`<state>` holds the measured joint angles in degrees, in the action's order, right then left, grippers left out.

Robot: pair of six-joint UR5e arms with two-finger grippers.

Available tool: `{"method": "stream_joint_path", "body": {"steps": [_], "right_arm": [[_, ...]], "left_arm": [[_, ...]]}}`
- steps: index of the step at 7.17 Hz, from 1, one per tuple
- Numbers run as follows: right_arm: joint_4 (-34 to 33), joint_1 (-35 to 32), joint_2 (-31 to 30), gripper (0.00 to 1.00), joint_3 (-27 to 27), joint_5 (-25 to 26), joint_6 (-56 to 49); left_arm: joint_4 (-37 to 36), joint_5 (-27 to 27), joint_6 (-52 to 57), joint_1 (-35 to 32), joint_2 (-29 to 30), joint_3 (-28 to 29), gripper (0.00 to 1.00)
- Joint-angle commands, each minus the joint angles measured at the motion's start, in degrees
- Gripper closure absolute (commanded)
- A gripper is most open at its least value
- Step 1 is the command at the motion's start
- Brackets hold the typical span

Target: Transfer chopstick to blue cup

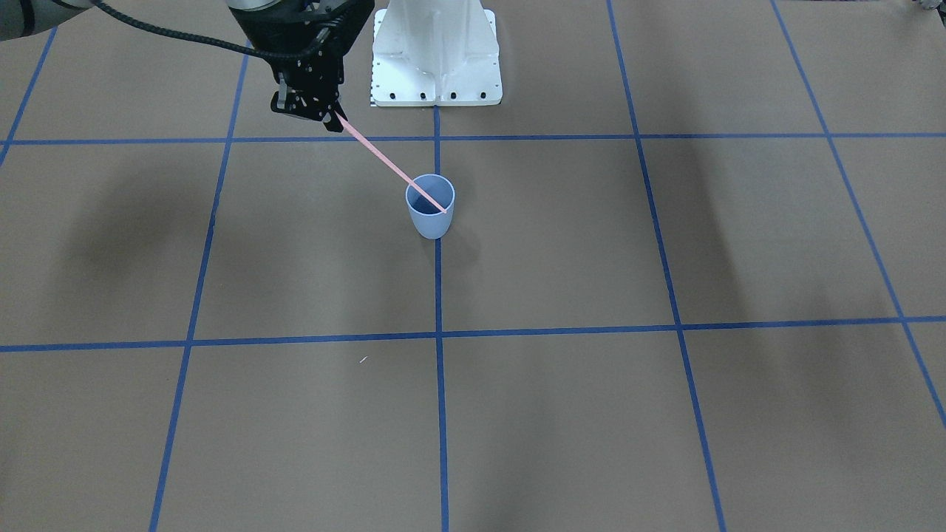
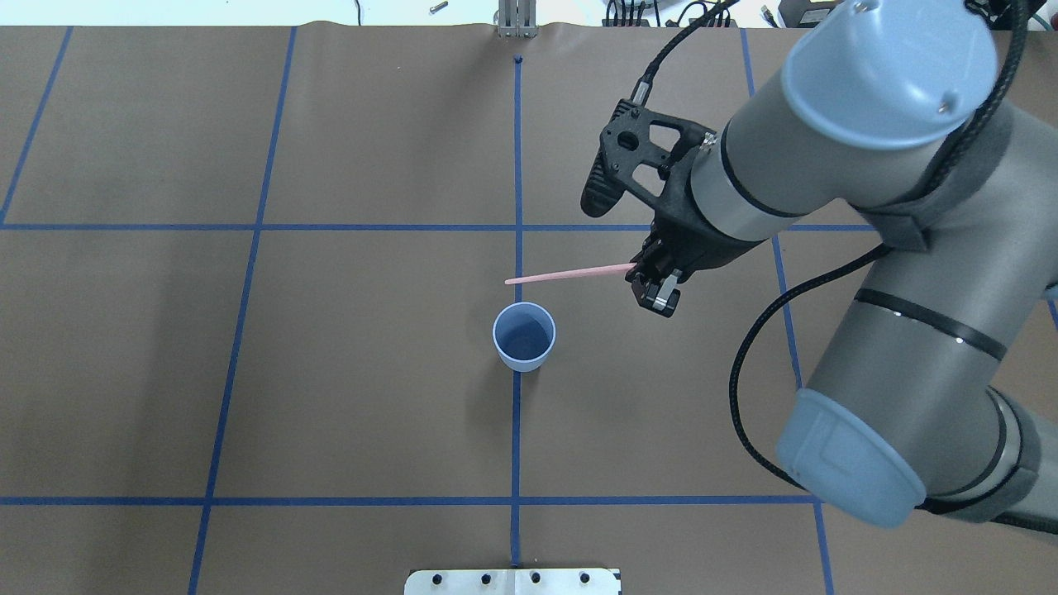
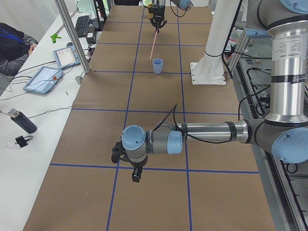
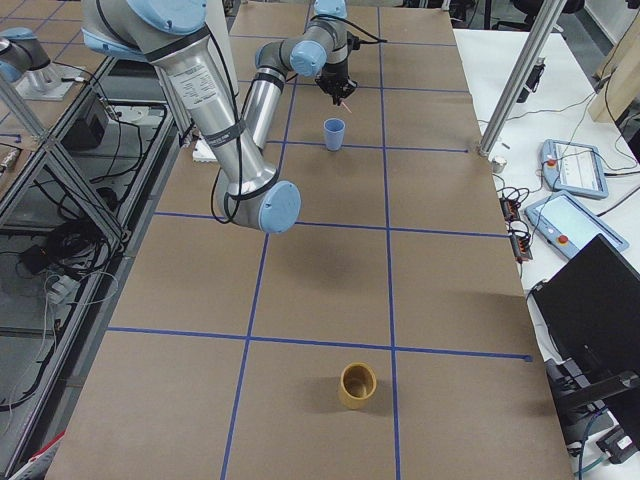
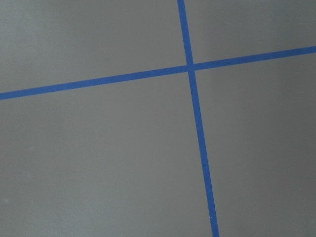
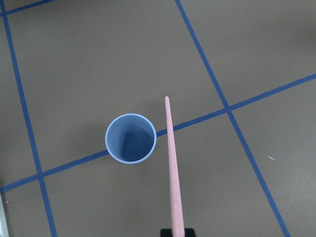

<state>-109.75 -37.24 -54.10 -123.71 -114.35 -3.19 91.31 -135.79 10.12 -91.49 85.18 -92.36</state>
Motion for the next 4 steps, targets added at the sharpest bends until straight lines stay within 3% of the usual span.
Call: {"method": "stream_joint_path", "body": {"steps": [1, 4], "right_arm": [[-4.7, 3.4, 0.3, 1.0, -0.3, 3.2, 0.0], [-5.6, 4.4, 0.1, 1.0, -0.8, 3.3, 0.0]], "left_arm": [[0.0, 0.0, 0.0, 0.0, -0.2, 0.2, 0.02], [0.0, 0.0, 0.0, 0.0, -0.1, 0.0, 0.02]]}}
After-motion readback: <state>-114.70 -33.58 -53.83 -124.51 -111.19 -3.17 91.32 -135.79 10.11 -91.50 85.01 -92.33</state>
